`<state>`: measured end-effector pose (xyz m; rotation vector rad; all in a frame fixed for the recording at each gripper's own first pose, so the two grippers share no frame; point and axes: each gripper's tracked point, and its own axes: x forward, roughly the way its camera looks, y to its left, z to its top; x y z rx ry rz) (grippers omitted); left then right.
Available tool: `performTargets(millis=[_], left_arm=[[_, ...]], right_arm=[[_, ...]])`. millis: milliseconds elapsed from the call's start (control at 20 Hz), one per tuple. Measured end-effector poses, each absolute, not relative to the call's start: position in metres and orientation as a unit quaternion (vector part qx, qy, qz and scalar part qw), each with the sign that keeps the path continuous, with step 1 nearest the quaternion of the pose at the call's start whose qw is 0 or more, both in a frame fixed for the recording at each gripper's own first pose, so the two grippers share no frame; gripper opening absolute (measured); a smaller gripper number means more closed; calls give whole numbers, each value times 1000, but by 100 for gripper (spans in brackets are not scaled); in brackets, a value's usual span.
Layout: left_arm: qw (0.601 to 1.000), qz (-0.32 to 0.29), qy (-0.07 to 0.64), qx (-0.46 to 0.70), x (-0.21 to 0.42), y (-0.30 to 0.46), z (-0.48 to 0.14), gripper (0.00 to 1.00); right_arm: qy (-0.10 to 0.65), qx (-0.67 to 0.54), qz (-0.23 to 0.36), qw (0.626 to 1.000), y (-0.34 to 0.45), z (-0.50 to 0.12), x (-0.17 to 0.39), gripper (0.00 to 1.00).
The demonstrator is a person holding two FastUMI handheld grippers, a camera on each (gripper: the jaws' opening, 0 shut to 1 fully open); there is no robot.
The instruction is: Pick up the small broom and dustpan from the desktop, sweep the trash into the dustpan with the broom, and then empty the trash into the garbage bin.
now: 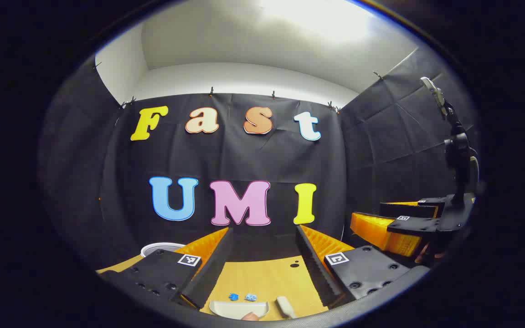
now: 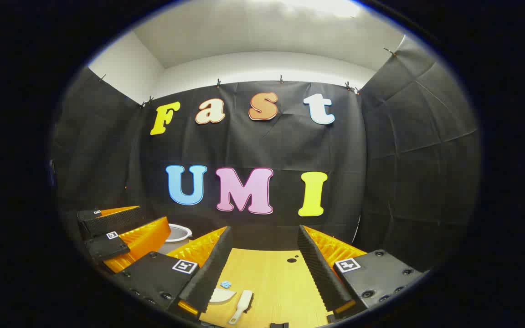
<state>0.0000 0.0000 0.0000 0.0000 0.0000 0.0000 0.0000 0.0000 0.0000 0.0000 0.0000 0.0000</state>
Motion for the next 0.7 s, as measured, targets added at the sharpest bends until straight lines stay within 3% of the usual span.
performTargets(millis=[50,100,150,300,350,400,700], left_arm=[[1000,-6,-3,-2,1,-3,0,82],[1000,-13,-6,-4,1,-7,1,81],[1000,-18,-6,-5,3,-11,0,82],[999,-31,-3,-17,6,-20,1,81],[999,-34,-2,-21,7,-22,2,81],[999,-37,0,-24,8,-23,3,81],[999,-17,24,-22,5,-12,-2,82]], right_arm=[[0,-3,-1,1000,-1,2,-1,93],[1,-7,-2,1000,-3,3,-3,88],[2,-13,-4,1000,-5,4,-4,93],[-3,-22,-16,1000,-14,10,-6,93],[-4,-22,-19,1000,-14,11,-7,88],[-5,-21,-21,1000,-15,13,-7,93],[-1,-23,-20,1000,-10,4,-5,93]])
